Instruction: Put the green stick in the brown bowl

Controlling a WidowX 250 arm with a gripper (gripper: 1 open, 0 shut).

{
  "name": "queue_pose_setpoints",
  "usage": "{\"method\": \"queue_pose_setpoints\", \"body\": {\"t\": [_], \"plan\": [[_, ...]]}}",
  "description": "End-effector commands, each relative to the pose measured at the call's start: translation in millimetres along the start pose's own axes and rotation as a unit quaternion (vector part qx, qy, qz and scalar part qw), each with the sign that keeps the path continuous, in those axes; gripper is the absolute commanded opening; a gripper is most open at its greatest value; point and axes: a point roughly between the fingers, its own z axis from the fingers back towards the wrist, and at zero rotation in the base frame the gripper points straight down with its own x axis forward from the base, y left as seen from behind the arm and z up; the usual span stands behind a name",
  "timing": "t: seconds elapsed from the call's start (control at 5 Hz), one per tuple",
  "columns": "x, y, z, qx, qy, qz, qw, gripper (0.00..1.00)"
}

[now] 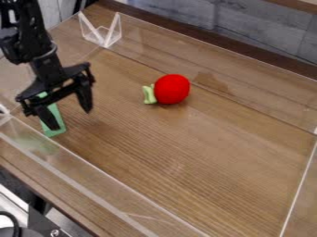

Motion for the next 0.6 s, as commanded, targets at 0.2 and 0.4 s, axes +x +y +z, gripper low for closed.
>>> {"method": "queue_pose_setpoints", "body": {"t": [0.2, 0.4], "plan": [[-20.8, -2, 35.6, 0.029, 0.018, 0.008, 0.9994, 1.0], [-20.8, 10, 39.7, 0.033, 0.019, 0.012, 0.9992, 1.0]]}}
